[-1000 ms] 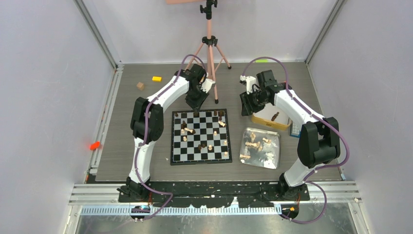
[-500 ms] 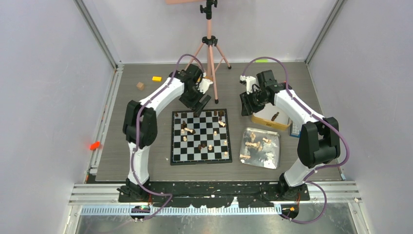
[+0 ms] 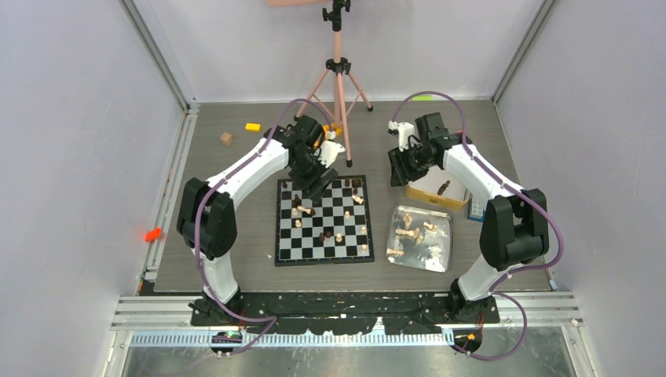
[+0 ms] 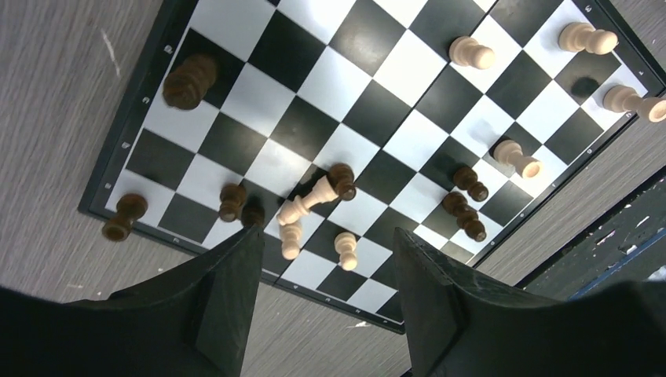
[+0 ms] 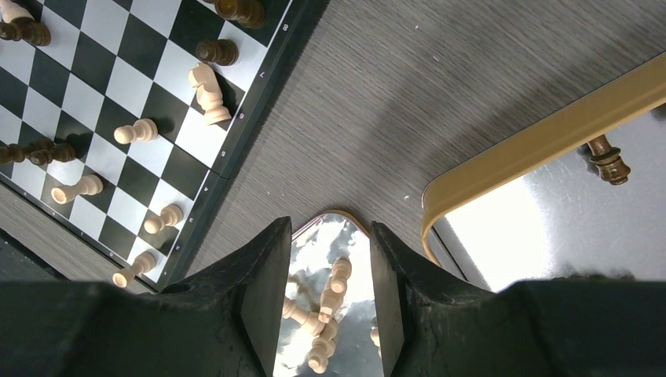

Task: Set up the chess pieces on the board
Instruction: Pick up the chess piece from the chessboard.

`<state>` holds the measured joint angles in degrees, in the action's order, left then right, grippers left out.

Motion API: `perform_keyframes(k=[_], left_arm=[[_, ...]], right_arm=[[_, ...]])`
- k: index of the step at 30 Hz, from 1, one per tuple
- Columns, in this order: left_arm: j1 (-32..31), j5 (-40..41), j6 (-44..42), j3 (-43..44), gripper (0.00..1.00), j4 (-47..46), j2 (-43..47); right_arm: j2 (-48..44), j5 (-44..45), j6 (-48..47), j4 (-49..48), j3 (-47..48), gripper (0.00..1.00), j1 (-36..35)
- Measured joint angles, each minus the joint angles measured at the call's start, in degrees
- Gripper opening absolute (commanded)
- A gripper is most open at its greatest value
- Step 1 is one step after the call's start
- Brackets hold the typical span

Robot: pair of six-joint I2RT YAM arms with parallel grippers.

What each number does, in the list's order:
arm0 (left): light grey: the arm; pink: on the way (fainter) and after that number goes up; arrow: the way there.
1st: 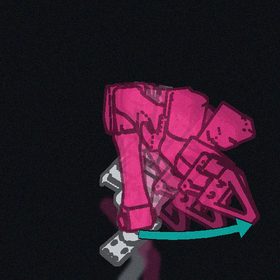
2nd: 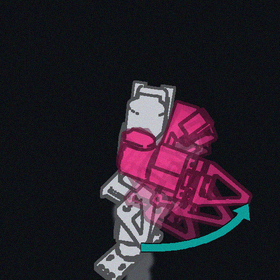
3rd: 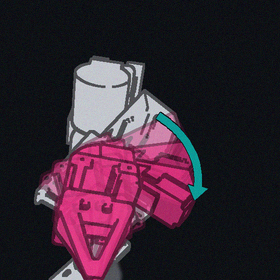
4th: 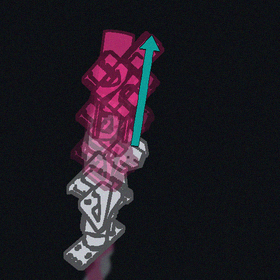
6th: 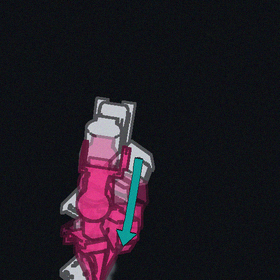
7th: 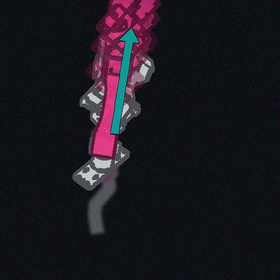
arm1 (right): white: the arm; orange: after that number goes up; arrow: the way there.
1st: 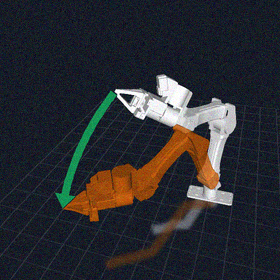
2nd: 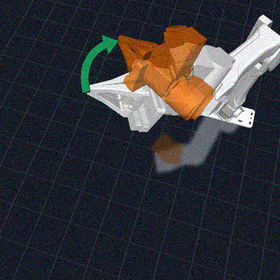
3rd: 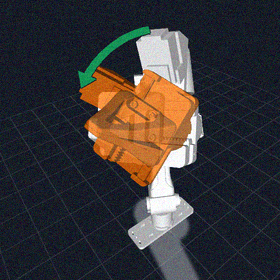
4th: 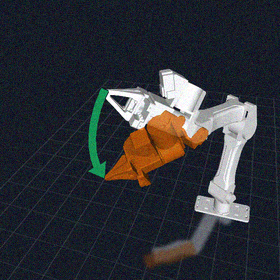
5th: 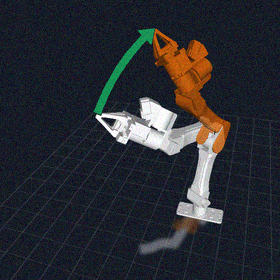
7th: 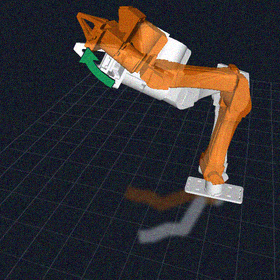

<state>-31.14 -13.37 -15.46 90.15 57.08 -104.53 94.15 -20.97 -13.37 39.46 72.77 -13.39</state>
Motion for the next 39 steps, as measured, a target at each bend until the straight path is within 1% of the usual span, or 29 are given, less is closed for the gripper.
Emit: perform_keyframes(k=[4, 12, 18, 25, 29, 34, 36, 39], left_arm=[[-1.27, -0.24, -0.04, 0.0, 0.62, -0.52, -1.68], [-3.02, -0.33, -0.24, -1.05, 0.54, -1.2, -6.54], [-3.32, -0.15, -0.59, -2.05, 0.44, -1.2, -7.41], [-3.43, 0.42, -1.27, -3.1, 0.39, -1.36, -7.58], [-3.52, 1.18, -1.42, -3.13, 0.3, -1.77, -8.13], [-3.52, 2.45, -1.27, -3.13, 0.16, -3.13, -8.44], [-3.52, 2.97, -1.11, -3.13, 0.12, -3.63, -8.44], [-3.52, 3.56, -1.01, -3.04, 0.08, -3.69, -8.44]], right_arm=[[0.13, 0.02, 0.0, 0.0, 0.0, 0.47, 0.02], [0.87, 0.02, -0.09, 0.0, -0.04, 0.48, 0.02], [1.16, 0.02, -0.52, 0.0, -0.13, 0.47, 0.02], [1.79, 0.02, -1.18, 0.0, -0.15, 0.47, 0.02], [2.01, 0.0, -1.33, 0.02, -0.24, 0.47, 0.02], [2.01, -0.02, -1.4, 0.02, -0.26, 0.47, 0.02], [2.03, -0.02, -1.49, 0.02, -0.26, 0.47, 0.02], [2.36, -0.02, -1.49, 0.02, -0.24, 0.47, 0.04]])
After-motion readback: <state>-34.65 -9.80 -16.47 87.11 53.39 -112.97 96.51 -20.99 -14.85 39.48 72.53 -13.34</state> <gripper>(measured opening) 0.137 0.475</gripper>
